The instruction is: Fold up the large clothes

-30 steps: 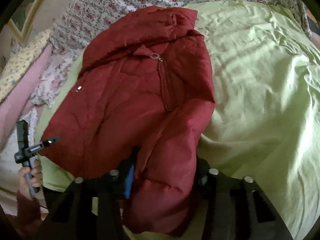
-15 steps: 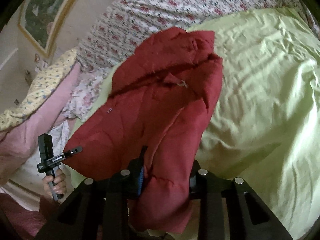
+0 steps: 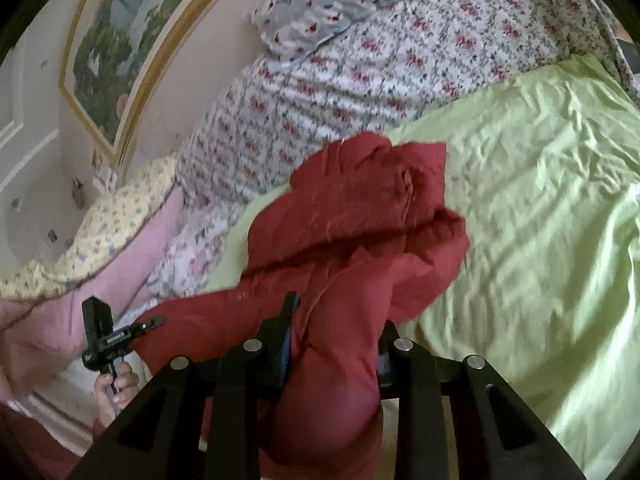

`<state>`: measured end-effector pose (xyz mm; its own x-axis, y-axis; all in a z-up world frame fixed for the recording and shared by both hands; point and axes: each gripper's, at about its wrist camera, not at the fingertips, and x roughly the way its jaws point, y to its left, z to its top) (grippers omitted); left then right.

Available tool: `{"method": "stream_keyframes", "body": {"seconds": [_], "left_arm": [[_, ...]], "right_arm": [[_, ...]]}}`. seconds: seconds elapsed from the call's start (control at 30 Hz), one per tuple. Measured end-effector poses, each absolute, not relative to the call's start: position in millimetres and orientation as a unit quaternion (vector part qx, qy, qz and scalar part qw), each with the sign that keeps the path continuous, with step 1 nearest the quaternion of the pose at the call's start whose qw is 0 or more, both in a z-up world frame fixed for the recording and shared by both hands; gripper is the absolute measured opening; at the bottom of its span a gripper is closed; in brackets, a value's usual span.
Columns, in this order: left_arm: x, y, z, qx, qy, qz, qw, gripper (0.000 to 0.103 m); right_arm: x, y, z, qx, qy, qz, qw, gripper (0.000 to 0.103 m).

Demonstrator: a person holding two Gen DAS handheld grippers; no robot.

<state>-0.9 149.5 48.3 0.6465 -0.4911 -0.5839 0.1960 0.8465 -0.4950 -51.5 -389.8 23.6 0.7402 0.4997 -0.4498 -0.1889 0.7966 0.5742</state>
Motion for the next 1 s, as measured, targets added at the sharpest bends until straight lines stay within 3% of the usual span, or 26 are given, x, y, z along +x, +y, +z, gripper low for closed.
{"method": "stream_keyframes", "body": {"seconds": [1.0], "left_arm": [[145.6,133.1,57.0,-0.239,0.366,-0.113,0.892,0.019]], "right_arm": [[98.9,-403.8,39.4,0.279,0.261,0.147,0.912,0.029]]}}
